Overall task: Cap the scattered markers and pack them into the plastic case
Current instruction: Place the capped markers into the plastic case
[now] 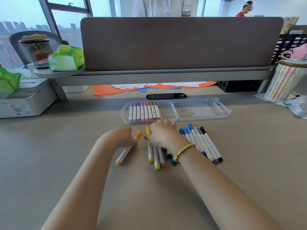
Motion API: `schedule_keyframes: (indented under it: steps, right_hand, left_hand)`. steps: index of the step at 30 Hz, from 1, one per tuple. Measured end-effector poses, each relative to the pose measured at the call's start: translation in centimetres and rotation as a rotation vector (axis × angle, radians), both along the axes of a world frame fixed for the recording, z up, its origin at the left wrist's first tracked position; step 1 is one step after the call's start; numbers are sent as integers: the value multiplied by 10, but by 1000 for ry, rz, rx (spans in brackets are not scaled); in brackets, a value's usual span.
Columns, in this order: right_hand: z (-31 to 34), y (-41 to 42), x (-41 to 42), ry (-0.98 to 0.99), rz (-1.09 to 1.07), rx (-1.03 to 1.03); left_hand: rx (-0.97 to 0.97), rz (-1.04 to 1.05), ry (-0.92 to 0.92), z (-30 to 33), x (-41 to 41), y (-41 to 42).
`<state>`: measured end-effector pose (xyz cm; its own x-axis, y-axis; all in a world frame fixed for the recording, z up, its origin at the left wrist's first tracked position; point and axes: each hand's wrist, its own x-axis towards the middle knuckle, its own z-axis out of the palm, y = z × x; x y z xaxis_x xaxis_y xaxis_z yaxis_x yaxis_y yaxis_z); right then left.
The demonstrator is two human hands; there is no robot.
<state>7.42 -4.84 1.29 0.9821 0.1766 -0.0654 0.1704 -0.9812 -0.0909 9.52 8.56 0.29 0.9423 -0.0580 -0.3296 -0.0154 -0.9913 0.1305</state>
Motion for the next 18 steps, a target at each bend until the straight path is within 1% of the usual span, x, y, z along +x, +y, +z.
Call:
schedule_keyframes:
  steps: [3,7,9,12,14,15,18]
  right_hand:
    - [-11,9,-2,-50,-2,-67]
    - [-20,14,-1,-89,-16,-91]
    - [-21,15,1,-87,-33,-71]
    - [-21,18,1,-62,-37,-37]
    - [-16,16,3,20,-56,69]
    - [-12,13,5,81,-72,167]
    - [0,-1,16,273,-77,553]
  left_hand:
    - [-21,17,-62,-3,2,-1]
    - [-95,83,-24,-2,9,14]
    - [-184,136,1,-1,12,24]
    - [-425,231,-33,1,12,31]
    - [-602,269,-37,3,10,30]
    - [-698,284,-29,5,10,28]
    - [-973,323,-21,8,13,19]
